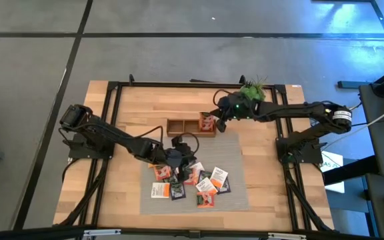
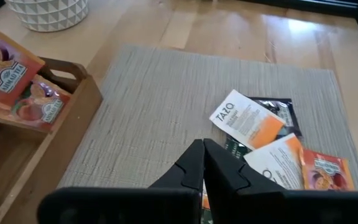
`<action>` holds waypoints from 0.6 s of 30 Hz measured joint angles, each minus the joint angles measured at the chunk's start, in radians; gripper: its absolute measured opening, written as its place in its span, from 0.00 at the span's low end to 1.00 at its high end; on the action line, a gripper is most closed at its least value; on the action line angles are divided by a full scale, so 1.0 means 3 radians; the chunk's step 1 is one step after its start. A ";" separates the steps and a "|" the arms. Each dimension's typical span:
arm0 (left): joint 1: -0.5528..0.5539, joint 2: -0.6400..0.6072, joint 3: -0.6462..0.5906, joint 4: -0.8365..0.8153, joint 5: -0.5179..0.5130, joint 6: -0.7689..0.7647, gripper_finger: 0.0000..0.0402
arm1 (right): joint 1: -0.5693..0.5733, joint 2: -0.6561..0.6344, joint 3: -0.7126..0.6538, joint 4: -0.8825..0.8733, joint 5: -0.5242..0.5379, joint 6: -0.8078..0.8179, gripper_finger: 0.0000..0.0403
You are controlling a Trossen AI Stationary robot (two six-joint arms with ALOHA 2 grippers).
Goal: Pick & Place Tea
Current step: Put the orange tea bag into the right section of the wooden organizer
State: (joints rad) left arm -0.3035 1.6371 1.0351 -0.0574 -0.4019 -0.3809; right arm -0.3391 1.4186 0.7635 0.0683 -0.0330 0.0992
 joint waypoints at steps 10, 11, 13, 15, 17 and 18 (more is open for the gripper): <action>0.0037 0.0000 0.0000 -0.0001 0.0006 0.0001 0.01 | 0.0016 0.0290 0.0000 0.0102 0.0038 0.0000 0.00; 0.0037 0.0000 -0.0001 -0.0001 0.0005 0.0002 0.01 | 0.0025 0.0308 0.0000 0.0151 0.0061 -0.0002 0.00; 0.0037 0.0000 -0.0001 -0.0007 0.0006 0.0002 0.01 | 0.0030 0.0321 0.0000 0.0217 0.0104 -0.0001 0.02; 0.0037 0.0001 -0.0001 -0.0019 0.0006 0.0000 0.01 | 0.0029 0.0321 0.0000 0.0224 0.0127 -0.0004 0.03; 0.0037 0.0001 -0.0001 -0.0024 0.0008 -0.0001 0.01 | 0.0028 0.0321 0.0000 0.0217 0.0129 -0.0010 0.04; 0.0037 0.0001 -0.0001 -0.0024 0.0010 0.0000 0.01 | 0.0028 0.0321 0.0000 0.0210 0.0130 -0.0006 0.05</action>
State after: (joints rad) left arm -0.2924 1.6375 1.0348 -0.0647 -0.3988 -0.3809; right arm -0.3305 1.5150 0.7635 0.1312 0.0059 0.0976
